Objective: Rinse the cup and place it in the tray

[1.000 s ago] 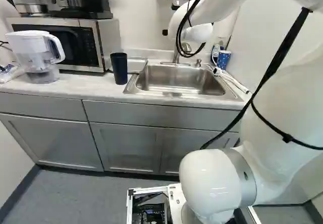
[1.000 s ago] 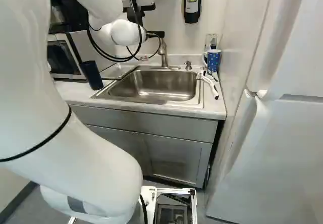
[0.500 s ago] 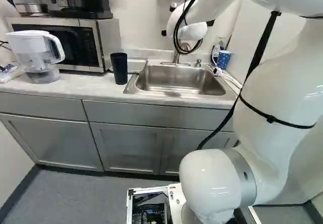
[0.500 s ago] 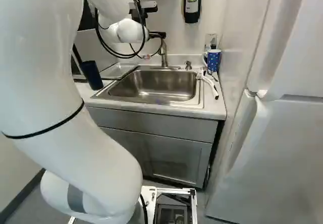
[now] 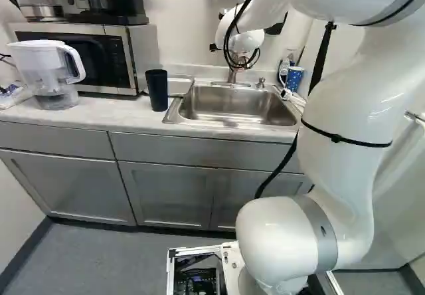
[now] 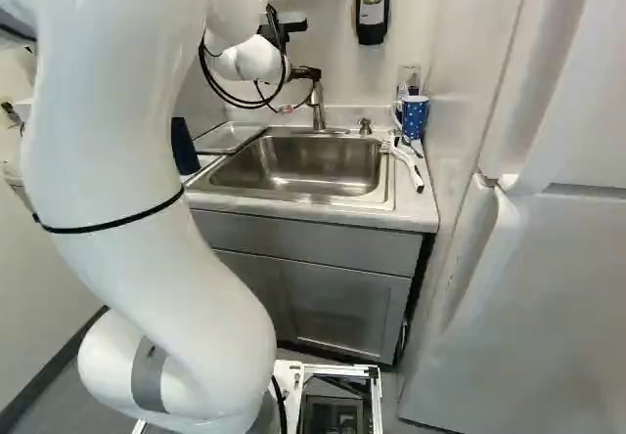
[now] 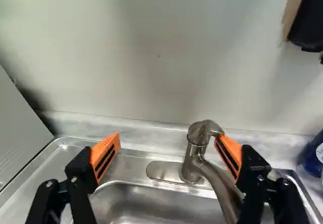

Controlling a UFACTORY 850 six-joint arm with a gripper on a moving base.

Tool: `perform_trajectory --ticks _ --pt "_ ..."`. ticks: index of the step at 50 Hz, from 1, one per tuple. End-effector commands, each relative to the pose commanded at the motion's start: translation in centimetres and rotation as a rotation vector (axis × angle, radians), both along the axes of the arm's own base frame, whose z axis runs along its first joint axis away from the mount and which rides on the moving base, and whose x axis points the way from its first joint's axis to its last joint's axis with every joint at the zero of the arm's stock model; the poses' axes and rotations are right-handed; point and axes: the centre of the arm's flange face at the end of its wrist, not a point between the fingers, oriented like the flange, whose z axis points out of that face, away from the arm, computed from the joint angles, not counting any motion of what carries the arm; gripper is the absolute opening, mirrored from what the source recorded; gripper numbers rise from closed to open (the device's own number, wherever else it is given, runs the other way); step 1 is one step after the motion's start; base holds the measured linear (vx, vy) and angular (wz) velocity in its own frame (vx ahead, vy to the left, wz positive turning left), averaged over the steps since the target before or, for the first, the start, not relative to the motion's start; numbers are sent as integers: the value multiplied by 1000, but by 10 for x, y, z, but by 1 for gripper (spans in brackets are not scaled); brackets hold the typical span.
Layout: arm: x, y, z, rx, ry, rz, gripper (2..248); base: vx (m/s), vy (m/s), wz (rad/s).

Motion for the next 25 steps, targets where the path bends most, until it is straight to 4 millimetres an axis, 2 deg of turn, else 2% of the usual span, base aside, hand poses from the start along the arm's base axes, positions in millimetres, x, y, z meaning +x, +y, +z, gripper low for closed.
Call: perform_trajectory --ticks 25 --pt "40 11 -4 0 -4 18 247 0 0 0"
